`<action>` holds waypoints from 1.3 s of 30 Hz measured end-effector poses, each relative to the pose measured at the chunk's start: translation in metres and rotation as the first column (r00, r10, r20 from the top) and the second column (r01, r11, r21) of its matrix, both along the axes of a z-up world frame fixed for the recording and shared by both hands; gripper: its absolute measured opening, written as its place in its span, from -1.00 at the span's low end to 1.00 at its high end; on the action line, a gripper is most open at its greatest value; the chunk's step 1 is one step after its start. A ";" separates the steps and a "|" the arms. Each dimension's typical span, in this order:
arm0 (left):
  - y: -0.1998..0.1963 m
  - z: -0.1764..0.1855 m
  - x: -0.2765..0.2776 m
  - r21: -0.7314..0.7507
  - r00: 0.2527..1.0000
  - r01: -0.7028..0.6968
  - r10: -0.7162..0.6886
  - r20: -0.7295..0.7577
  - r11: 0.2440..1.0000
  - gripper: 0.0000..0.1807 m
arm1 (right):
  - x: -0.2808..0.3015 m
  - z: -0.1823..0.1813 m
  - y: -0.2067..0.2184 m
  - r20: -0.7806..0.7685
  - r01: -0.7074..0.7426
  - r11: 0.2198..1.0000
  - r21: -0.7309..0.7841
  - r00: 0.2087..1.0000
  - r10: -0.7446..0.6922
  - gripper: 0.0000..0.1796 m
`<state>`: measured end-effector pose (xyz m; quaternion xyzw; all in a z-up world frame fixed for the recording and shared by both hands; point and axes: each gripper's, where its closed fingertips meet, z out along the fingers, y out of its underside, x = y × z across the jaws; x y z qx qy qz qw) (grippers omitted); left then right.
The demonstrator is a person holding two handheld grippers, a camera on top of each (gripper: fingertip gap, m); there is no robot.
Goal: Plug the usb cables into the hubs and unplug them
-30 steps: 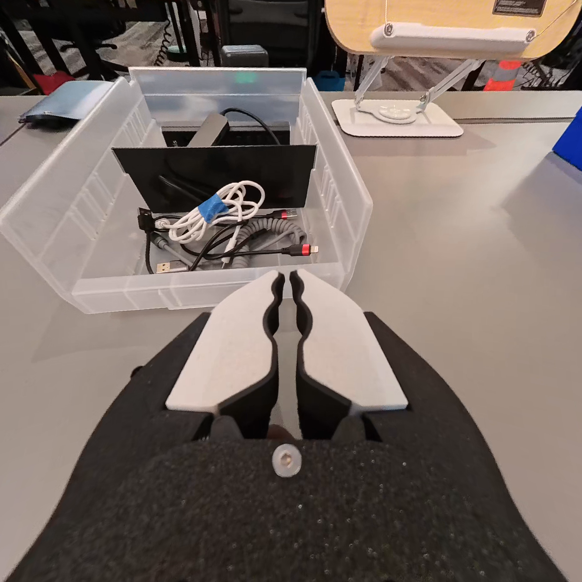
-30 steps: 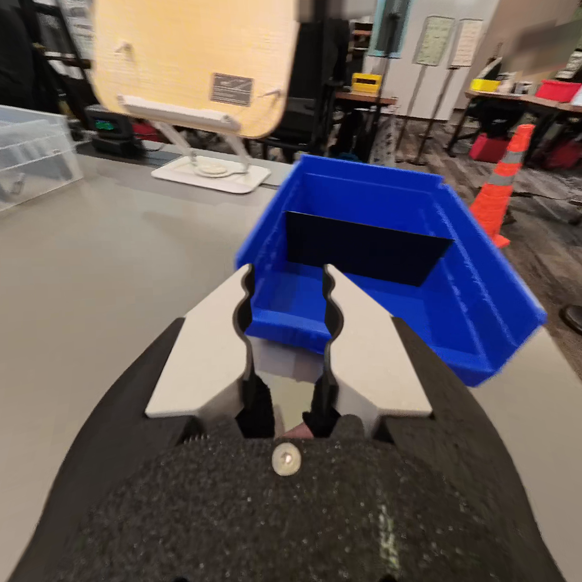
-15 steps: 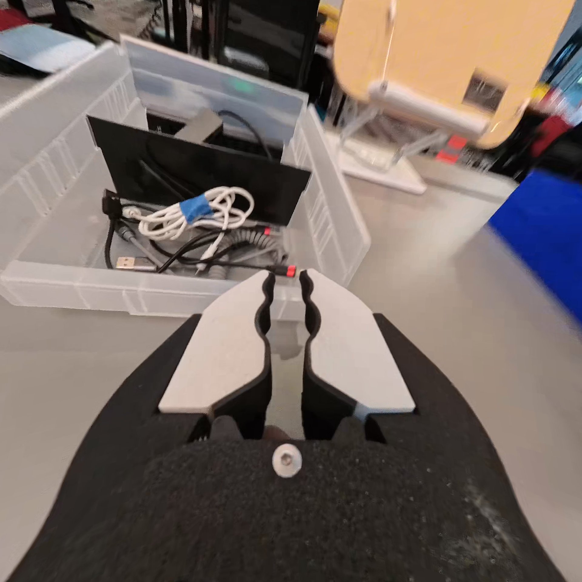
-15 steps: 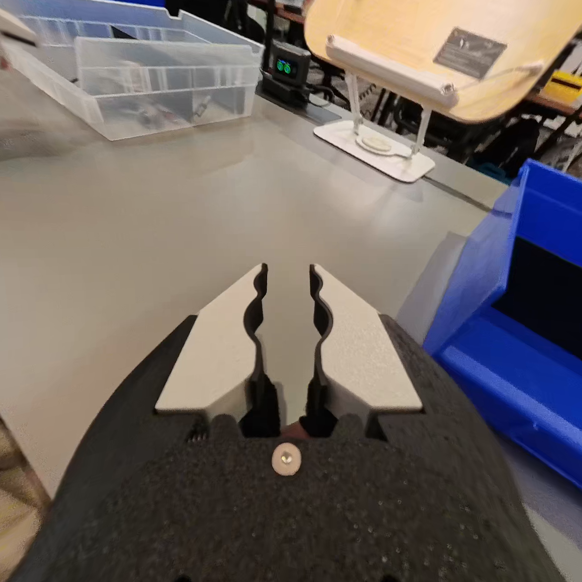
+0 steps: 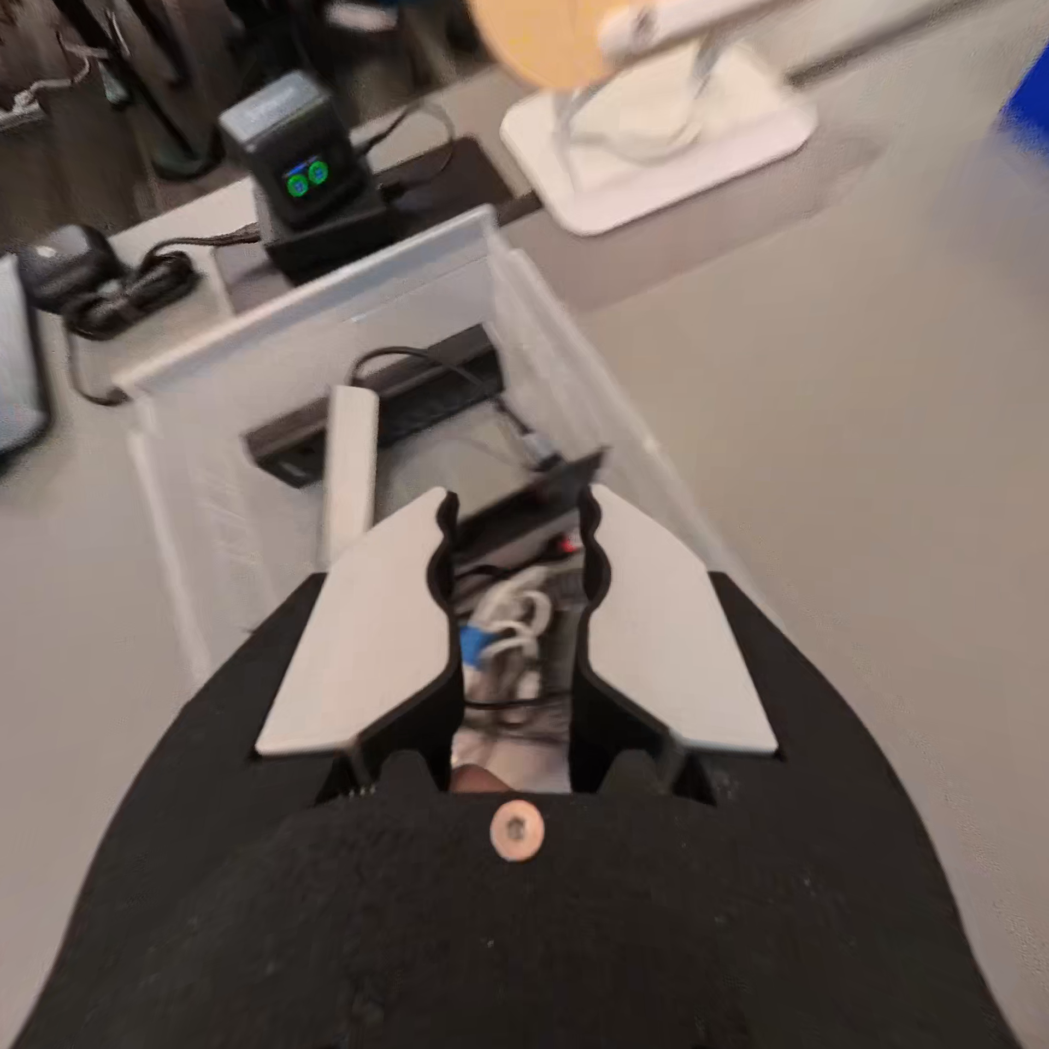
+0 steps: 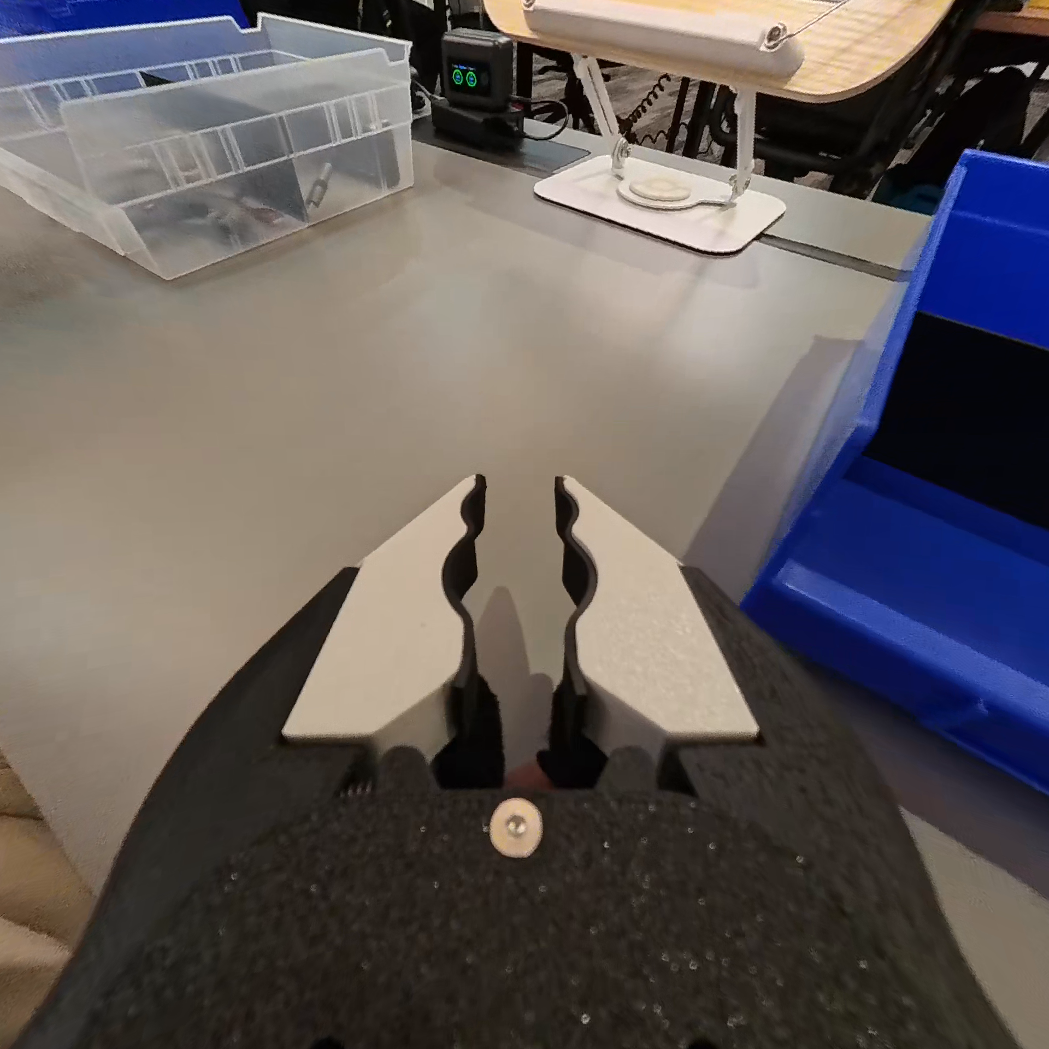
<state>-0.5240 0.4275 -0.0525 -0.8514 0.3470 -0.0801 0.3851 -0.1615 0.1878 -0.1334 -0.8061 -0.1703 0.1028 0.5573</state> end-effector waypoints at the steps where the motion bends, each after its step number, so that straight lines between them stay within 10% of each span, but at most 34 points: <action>1: 0.019 -0.006 -0.008 -0.036 0.992 0.012 -0.016 -0.126 0.999 -0.45 | -0.001 0.000 -0.001 -0.001 -0.001 1.000 -0.001 1.000 0.001 -0.73; 11: 0.115 -0.093 -0.057 -0.323 0.803 -0.157 -0.070 -0.592 0.933 -0.40 | 0.013 -0.006 -0.002 -0.013 0.040 0.999 -0.037 0.999 -0.040 -0.74; 23: 0.110 -0.099 -0.049 -0.329 0.864 -0.115 -0.069 -0.499 0.937 -0.64 | 0.020 -0.004 -0.003 -0.054 0.062 0.997 -0.040 0.996 -0.064 -0.74; 32: 0.098 0.037 -0.025 -0.107 0.996 -0.023 0.032 0.085 0.994 -0.64 | 0.015 0.001 -0.005 -0.008 0.055 0.998 0.004 0.998 -0.055 -0.74; 39: 0.004 0.131 0.054 0.001 0.655 0.217 -0.146 0.742 0.976 -0.64 | -0.015 0.031 -0.006 -0.039 -0.045 0.991 0.124 0.998 0.050 -0.69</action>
